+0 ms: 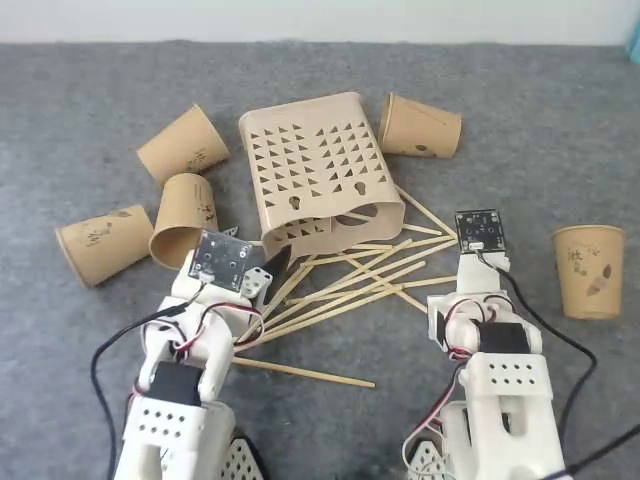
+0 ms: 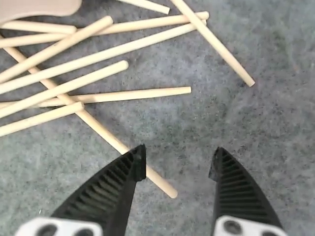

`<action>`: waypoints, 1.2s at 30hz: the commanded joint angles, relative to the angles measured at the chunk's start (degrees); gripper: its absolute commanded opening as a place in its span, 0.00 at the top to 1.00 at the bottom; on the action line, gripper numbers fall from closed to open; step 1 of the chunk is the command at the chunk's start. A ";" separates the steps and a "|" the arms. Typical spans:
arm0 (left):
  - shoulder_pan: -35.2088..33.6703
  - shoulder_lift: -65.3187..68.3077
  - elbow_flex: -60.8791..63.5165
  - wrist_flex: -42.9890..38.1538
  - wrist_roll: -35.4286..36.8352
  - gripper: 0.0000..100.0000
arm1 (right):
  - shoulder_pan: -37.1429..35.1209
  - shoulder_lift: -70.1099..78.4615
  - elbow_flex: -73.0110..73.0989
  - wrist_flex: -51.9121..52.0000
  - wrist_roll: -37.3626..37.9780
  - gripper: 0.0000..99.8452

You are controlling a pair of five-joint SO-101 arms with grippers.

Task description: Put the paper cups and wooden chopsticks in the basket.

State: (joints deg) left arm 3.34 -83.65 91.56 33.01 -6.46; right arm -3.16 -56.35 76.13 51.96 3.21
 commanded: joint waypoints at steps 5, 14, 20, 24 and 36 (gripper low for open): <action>0.53 -0.88 -0.40 -2.37 3.69 0.74 | -0.13 -0.48 -0.44 -1.01 -0.70 0.77; -3.16 11.52 -21.14 11.52 8.18 0.68 | -0.13 -0.40 -0.44 -1.10 -0.79 0.77; -3.34 28.75 -29.93 16.44 8.26 0.68 | -0.04 -0.40 -0.44 -1.01 -0.70 0.77; -3.52 32.70 -29.32 13.36 8.26 0.68 | -0.04 -0.40 -0.44 -1.27 -0.70 0.77; -1.14 39.74 -18.86 -11.60 8.35 0.68 | -0.04 -0.40 -0.44 -1.19 -0.70 0.77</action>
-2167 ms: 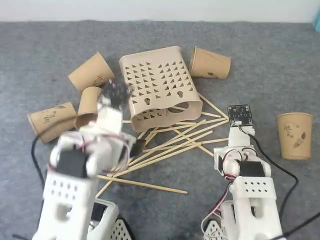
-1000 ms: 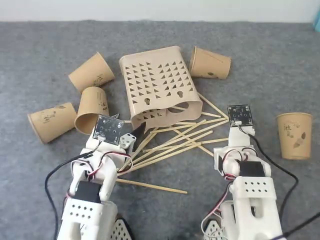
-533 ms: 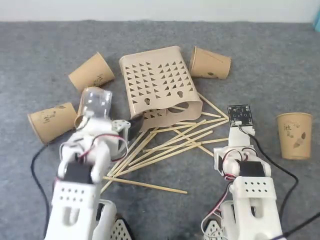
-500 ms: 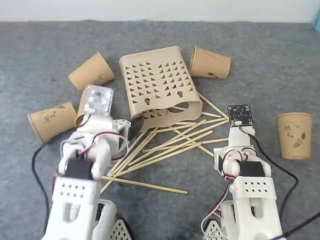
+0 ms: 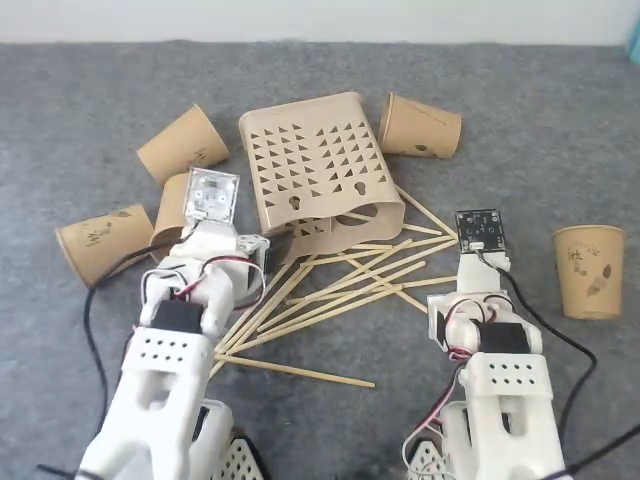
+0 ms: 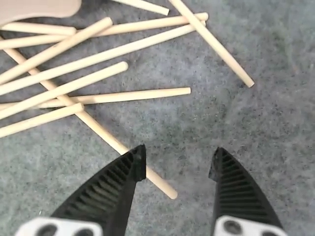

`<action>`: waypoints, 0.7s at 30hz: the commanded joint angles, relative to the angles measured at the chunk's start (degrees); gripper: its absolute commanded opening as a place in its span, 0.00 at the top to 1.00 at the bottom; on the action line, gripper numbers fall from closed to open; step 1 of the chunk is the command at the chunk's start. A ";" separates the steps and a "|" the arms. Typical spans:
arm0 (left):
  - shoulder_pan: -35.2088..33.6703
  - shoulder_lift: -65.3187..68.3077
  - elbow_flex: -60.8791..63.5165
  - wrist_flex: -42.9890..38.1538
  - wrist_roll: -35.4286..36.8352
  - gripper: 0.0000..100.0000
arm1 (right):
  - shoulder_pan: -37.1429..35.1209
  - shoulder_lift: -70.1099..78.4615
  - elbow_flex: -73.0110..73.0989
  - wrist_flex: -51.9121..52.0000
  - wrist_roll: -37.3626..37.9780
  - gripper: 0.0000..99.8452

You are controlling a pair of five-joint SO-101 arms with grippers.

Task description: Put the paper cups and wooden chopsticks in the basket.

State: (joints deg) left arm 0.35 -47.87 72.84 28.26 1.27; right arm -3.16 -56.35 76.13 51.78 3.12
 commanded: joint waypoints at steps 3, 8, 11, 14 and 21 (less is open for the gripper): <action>3.34 9.67 -2.07 -9.76 0.62 0.70 | -0.04 -0.40 -0.44 -1.10 -0.62 0.77; 4.22 19.96 -8.04 -11.25 0.44 0.89 | -0.04 -0.40 -0.44 -1.10 -0.62 0.77; 4.13 23.91 -12.00 -10.20 0.53 1.00 | -0.04 -0.13 -0.44 -1.19 -0.62 0.77; 4.48 24.44 -17.19 -2.81 0.70 0.99 | -0.04 -0.04 -0.44 -1.27 -0.62 0.77; 6.77 24.62 -40.48 25.32 3.78 0.99 | -0.04 0.04 -0.44 -1.36 -0.62 0.77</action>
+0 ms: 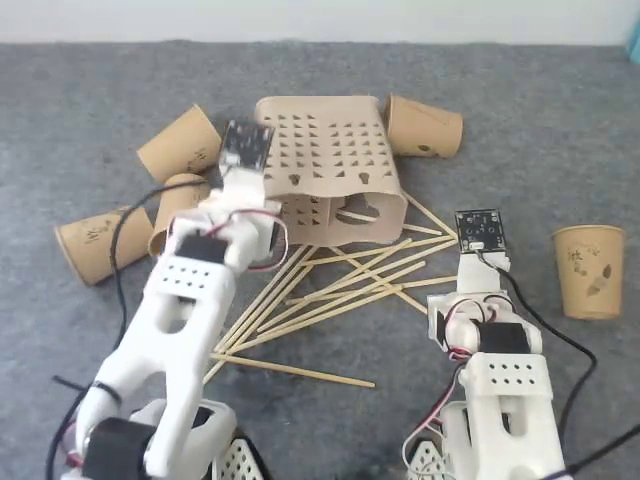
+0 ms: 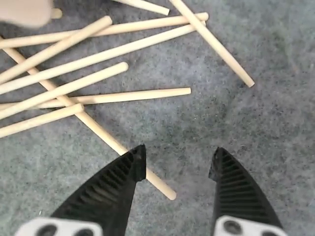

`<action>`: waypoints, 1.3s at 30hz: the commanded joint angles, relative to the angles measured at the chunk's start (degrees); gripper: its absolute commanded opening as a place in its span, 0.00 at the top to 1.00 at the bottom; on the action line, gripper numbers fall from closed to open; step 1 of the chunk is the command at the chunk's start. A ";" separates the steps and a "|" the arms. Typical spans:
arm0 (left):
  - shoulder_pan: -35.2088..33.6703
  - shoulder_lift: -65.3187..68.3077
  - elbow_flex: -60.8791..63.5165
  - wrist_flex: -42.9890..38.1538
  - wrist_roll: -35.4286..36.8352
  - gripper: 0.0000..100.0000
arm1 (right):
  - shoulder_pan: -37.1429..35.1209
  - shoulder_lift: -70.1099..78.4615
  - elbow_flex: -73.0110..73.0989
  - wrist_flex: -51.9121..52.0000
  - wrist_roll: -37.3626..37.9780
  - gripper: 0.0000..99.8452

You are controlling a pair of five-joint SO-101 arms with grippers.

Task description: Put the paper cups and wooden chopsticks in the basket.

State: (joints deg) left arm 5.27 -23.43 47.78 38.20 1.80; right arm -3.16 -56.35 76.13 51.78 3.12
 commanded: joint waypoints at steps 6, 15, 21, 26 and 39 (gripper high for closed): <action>1.58 0.79 -35.03 29.45 4.92 0.99 | -0.04 0.04 -0.44 -1.36 -0.62 0.77; 1.23 19.16 -54.90 37.63 2.99 0.99 | -0.04 0.04 -0.44 -1.27 -0.62 0.77; -0.88 31.74 -68.53 37.98 5.54 0.99 | -0.04 0.04 -0.44 -1.36 -0.62 0.77; -3.96 43.34 -81.27 41.05 5.98 0.99 | -0.31 0.13 -0.44 -1.71 -0.62 0.77; -4.75 72.26 -128.92 61.80 5.80 0.90 | -0.48 0.13 0.70 -4.18 -0.62 0.77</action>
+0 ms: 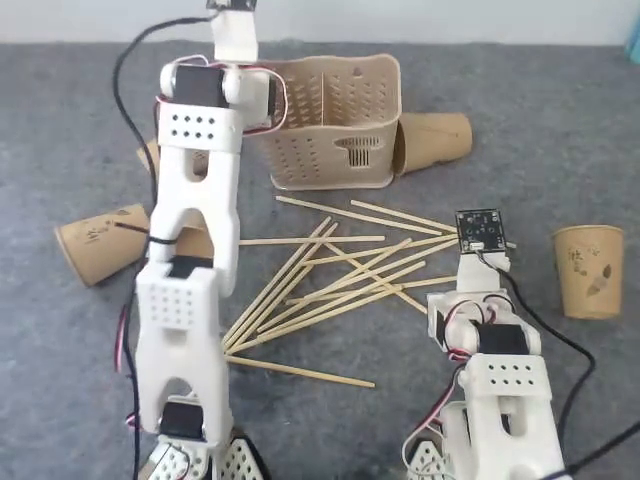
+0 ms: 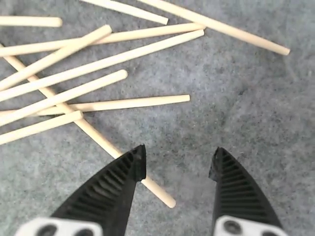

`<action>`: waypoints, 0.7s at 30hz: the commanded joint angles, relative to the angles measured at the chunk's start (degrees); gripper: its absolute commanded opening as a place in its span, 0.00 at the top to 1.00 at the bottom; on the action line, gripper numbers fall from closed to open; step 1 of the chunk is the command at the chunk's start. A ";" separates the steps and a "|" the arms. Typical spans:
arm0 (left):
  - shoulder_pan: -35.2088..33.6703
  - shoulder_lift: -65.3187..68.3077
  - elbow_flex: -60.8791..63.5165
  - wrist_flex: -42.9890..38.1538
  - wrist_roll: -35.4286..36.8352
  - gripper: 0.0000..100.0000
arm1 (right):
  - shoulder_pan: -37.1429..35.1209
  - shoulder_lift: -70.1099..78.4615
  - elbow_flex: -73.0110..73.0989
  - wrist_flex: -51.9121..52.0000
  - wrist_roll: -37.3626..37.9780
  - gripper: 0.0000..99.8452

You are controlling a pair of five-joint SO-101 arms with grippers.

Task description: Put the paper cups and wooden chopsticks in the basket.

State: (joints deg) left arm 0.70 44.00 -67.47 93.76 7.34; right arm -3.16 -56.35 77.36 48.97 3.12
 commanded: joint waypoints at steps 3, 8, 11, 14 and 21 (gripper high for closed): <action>-0.53 7.38 -19.74 6.95 0.44 0.75 | -0.48 0.13 -0.53 -1.45 -0.62 0.77; -0.79 4.75 -19.91 6.95 0.35 0.70 | -0.48 0.13 -0.35 -2.33 -0.62 0.77; -0.53 1.49 -19.82 6.95 0.35 0.70 | -0.48 0.13 -0.35 -2.59 -0.62 0.77; -0.53 -2.99 -17.27 7.03 0.35 0.70 | -0.48 0.13 -0.35 -2.59 -0.53 0.77; -0.70 -23.47 6.29 7.03 0.26 0.70 | -0.40 0.13 -0.35 -2.33 -0.53 0.77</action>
State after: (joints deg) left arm 0.26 36.26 -73.54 98.68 6.99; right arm -3.25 -56.35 77.36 47.47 3.12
